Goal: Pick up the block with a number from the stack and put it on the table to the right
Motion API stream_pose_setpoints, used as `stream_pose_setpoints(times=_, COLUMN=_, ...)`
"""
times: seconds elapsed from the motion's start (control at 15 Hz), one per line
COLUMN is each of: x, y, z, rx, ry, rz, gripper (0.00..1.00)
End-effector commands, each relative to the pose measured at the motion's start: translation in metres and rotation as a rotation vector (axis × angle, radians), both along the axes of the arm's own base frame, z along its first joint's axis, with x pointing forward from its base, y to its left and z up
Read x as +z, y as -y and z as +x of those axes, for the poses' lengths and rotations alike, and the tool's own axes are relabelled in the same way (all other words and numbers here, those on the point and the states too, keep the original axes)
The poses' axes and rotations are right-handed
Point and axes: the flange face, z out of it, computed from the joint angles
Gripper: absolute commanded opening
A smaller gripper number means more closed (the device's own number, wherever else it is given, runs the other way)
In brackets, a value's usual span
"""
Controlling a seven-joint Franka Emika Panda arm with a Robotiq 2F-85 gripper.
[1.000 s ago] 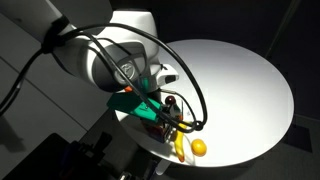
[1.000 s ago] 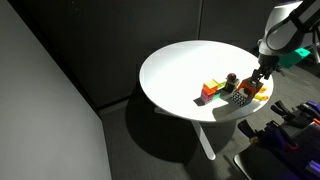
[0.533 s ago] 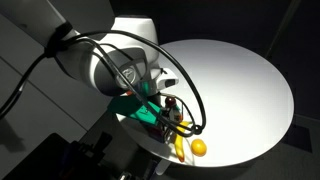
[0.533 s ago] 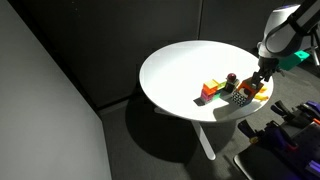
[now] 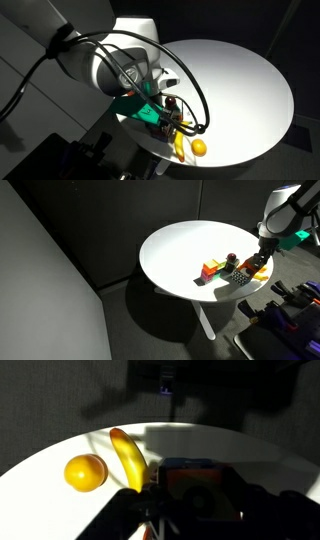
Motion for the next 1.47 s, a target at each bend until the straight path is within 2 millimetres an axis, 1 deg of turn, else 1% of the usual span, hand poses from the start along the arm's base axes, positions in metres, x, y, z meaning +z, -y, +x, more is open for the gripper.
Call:
stream_pose_setpoints(times=0.0, x=0.002, y=0.006, z=0.003, rx=-0.004, ry=0.006, rz=-0.023, gripper=0.28)
stream_pose_setpoints(times=0.2, x=0.002, y=0.008, z=0.004, rx=-0.009, ry=0.003, rz=-0.021, gripper=0.07)
stream_pose_setpoints(times=0.27, x=0.003, y=0.009, z=0.004, rx=-0.011, ry=0.003, rz=-0.019, gripper=0.02)
stream_pose_setpoints(times=0.33, x=0.005, y=0.009, z=0.004, rx=-0.013, ry=0.003, rz=-0.017, gripper=0.0)
stream_pose_setpoints(times=0.47, x=0.01, y=0.009, z=0.006, rx=-0.016, ry=0.011, rz=-0.017, gripper=0.0)
stream_pose_setpoints(times=0.6, x=0.017, y=0.008, z=0.009, rx=-0.021, ry=0.016, rz=-0.019, gripper=0.02)
stream_pose_setpoints(times=0.93, x=0.033, y=0.009, z=0.019, rx=-0.029, ry=0.026, rz=-0.027, gripper=0.02)
stream_pose_setpoints(times=1.2, x=0.048, y=0.012, z=0.031, rx=-0.055, ry=0.041, rz=-0.041, gripper=0.02)
stream_pose_setpoints(times=1.4, x=0.056, y=0.018, z=0.043, rx=-0.086, ry=0.058, rz=-0.053, gripper=0.02)
